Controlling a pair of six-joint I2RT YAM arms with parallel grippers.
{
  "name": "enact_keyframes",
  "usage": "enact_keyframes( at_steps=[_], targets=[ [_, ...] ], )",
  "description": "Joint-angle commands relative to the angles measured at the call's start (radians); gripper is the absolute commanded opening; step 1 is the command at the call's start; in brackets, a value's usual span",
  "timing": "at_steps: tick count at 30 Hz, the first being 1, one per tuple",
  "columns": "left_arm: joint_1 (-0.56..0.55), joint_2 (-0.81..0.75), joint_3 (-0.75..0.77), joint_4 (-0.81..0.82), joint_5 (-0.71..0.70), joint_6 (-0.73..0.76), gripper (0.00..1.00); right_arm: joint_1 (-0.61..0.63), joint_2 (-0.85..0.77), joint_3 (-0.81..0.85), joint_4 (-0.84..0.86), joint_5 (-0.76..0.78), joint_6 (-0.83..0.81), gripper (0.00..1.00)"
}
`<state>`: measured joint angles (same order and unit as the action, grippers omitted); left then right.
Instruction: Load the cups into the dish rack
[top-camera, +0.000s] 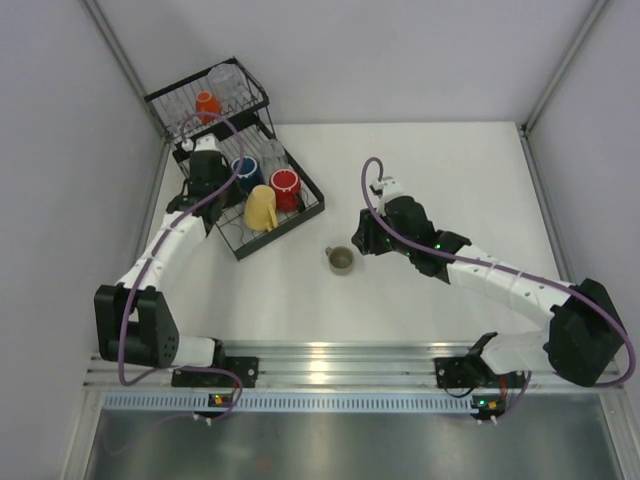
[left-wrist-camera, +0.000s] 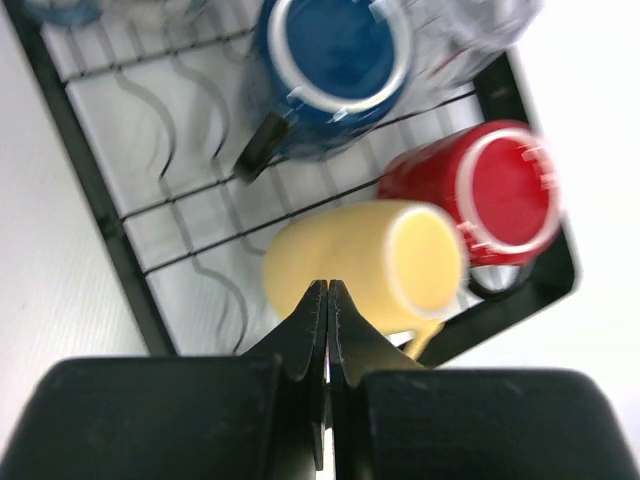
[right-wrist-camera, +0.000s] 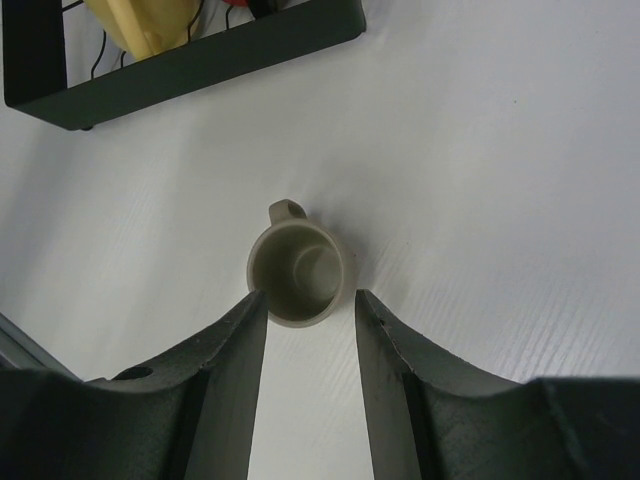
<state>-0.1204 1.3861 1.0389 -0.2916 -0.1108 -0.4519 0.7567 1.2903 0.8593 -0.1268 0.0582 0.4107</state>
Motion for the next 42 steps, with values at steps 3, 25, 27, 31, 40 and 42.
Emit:
enact_keyframes(
  at_steps=[3, 25, 27, 31, 40, 42],
  targets=[
    [-0.025, -0.001, 0.098, 0.101, 0.123, 0.044, 0.0, 0.003, -0.025, 0.004, 0.055, 0.006, -0.004, 0.42],
    [-0.033, 0.109, 0.092, 0.029, 0.077, 0.05, 0.0, 0.003, -0.049, 0.004, 0.036, 0.026, -0.015, 0.42],
    [-0.033, 0.11, 0.084, 0.025, 0.079, 0.055, 0.0, 0.001, -0.045, 0.007, 0.036, 0.025, -0.016, 0.42],
    [-0.033, 0.1, 0.07, 0.023, 0.071, 0.058, 0.0, 0.001, -0.043, 0.014, 0.033, 0.023, -0.018, 0.42],
    [-0.033, 0.091, 0.053, -0.02, -0.004, 0.076, 0.0, 0.003, -0.049, 0.012, 0.03, 0.023, -0.019, 0.42],
    [-0.033, 0.08, 0.046, -0.023, -0.007, 0.07, 0.0, 0.001, -0.051, 0.011, 0.03, 0.023, -0.019, 0.42]
  ],
)
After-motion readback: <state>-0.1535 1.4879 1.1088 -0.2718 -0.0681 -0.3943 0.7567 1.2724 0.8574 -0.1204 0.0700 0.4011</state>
